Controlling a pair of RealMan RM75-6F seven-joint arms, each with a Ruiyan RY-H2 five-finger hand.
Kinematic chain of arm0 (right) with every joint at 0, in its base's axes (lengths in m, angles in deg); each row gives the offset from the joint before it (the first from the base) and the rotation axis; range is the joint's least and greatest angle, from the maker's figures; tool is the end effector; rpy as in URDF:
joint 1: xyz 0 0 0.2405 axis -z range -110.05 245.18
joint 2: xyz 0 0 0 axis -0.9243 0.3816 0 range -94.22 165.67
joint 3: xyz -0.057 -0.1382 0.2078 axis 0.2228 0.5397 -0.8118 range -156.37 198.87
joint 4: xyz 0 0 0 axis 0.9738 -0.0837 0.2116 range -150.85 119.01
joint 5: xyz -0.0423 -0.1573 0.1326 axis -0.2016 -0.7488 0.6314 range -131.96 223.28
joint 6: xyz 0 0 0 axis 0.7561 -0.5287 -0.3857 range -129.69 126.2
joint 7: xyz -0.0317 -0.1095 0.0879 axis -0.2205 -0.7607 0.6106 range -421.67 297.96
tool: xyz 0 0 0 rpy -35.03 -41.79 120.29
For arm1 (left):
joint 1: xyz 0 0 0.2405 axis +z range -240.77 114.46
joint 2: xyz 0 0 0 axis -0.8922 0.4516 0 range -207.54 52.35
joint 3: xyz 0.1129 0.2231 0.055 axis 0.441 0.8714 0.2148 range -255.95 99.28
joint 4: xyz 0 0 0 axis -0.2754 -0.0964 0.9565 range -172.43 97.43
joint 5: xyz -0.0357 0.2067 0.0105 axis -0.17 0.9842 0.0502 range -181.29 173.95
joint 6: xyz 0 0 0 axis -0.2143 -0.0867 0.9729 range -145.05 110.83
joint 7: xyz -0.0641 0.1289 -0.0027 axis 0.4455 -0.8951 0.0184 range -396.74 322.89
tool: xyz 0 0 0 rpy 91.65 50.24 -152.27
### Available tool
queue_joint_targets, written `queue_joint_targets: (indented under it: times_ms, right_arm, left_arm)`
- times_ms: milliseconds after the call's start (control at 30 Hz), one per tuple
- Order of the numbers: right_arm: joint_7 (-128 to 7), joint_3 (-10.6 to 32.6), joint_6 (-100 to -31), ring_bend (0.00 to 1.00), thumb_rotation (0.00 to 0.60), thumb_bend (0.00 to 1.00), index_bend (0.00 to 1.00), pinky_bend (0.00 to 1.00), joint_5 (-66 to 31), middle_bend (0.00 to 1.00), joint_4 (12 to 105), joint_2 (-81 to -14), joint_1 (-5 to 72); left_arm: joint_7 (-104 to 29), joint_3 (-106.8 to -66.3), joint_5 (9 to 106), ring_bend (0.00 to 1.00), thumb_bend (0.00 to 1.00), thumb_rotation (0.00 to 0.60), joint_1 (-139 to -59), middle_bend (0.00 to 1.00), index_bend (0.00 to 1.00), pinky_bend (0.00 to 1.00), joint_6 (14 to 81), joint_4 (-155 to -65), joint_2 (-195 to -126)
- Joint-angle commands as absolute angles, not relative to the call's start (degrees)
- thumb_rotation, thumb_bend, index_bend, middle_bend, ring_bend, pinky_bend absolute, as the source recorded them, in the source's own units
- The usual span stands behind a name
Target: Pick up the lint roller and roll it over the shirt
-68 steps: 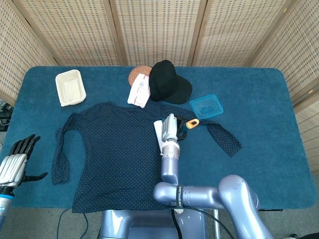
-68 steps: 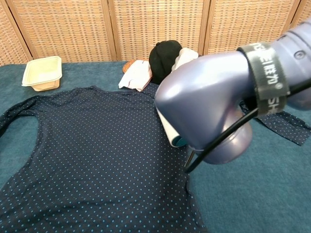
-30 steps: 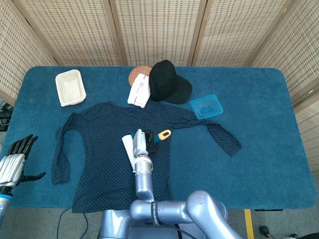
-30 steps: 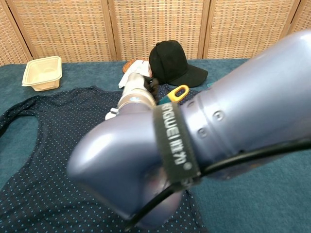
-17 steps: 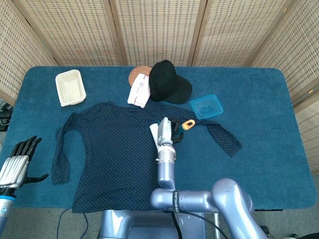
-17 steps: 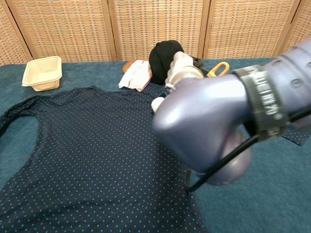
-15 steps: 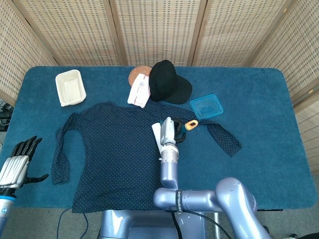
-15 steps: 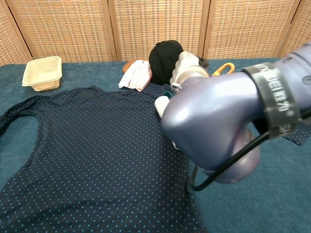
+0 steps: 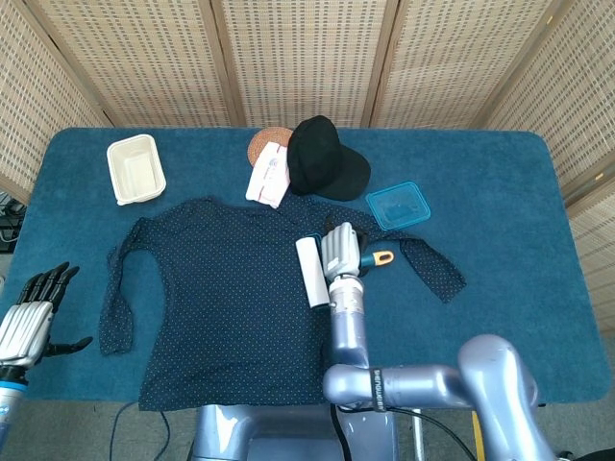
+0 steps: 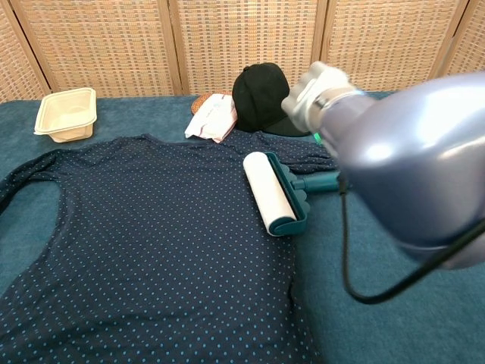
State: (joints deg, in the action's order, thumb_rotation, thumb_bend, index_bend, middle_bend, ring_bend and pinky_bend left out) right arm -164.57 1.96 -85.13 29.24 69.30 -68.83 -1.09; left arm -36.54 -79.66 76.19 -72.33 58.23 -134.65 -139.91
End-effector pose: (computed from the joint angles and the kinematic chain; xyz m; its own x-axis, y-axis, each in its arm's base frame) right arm -0.0261 -0.3664 -0.0459 0.9828 -0.1132 0.1456 -0.1634 -0.1681 0.9721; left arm -0.3076 0.1943 0.1401 0.3261 0.1761 0.9288 0.9418 0.0248 -0.3353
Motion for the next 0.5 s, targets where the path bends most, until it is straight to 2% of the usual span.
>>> queue_joint_targets:
  times_ms: [33, 133, 167, 200, 267, 333, 433, 500]
  right_arm:
    - [-152.1, 5.73, -84.55, 1.0, 0.6, 0.0, 0.0, 1.0, 20.4, 0.96, 79.1, -59.26, 6.45]
    - [-136.47, 10.73, -80.68, 0.94, 0.6, 0.0, 0.0, 0.99, 7.06, 0.86, 81.61, -52.13, 12.64]
    - [-133.58, 11.68, -80.04, 0.91, 0.6, 0.0, 0.0, 0.97, 4.46, 0.82, 81.41, -51.16, 13.6]
    - [-130.19, 12.46, -79.75, 0.82, 0.6, 0.0, 0.0, 0.9, 1.81, 0.74, 81.19, -50.15, 14.77]
    - [-121.82, 14.47, -79.48, 0.62, 0.6, 0.0, 0.0, 0.68, -4.22, 0.56, 80.49, -47.57, 17.82]
    - [-111.36, 16.75, -79.66, 0.33, 0.6, 0.0, 0.0, 0.38, -10.4, 0.33, 79.4, -44.31, 21.8]
    - [-101.12, 18.8, -81.06, 0.12, 0.6, 0.0, 0.0, 0.1, -16.38, 0.13, 77.8, -41.47, 25.86]
    - [-90.78, 22.04, -84.22, 0.04, 0.6, 0.0, 0.0, 0.02, -22.29, 0.05, 76.24, -38.83, 31.03]
  left_arm:
    - [-35.35, -79.48, 77.07, 0.0, 0.0, 0.6, -71.99, 0.0, 0.0, 0.0, 58.89, -134.59, -139.46]
    - [-34.33, -79.36, 78.13, 0.0, 0.0, 0.6, -71.59, 0.0, 0.0, 0.0, 59.92, -134.65, -139.04]
    - [-34.22, -79.32, 78.31, 0.0, 0.0, 0.6, -71.52, 0.0, 0.0, 0.0, 60.1, -134.63, -139.01]
    - [-34.1, -79.28, 78.52, 0.0, 0.0, 0.6, -71.42, 0.0, 0.0, 0.0, 60.32, -134.63, -138.97]
    - [-33.84, -79.13, 79.14, 0.0, 0.0, 0.6, -71.18, 0.0, 0.0, 0.0, 60.9, -134.71, -138.86]
    - [-33.7, -79.0, 80.13, 0.0, 0.0, 0.6, -70.93, 0.0, 0.0, 0.0, 61.79, -134.63, -138.89]
    - [-33.56, -78.82, 81.28, 0.0, 0.0, 0.6, -70.69, 0.0, 0.0, 0.0, 62.7, -134.5, -139.02]
    - [-33.38, -78.7, 82.72, 0.0, 0.0, 0.6, -70.07, 0.0, 0.0, 0.0, 64.58, -134.67, -138.99]
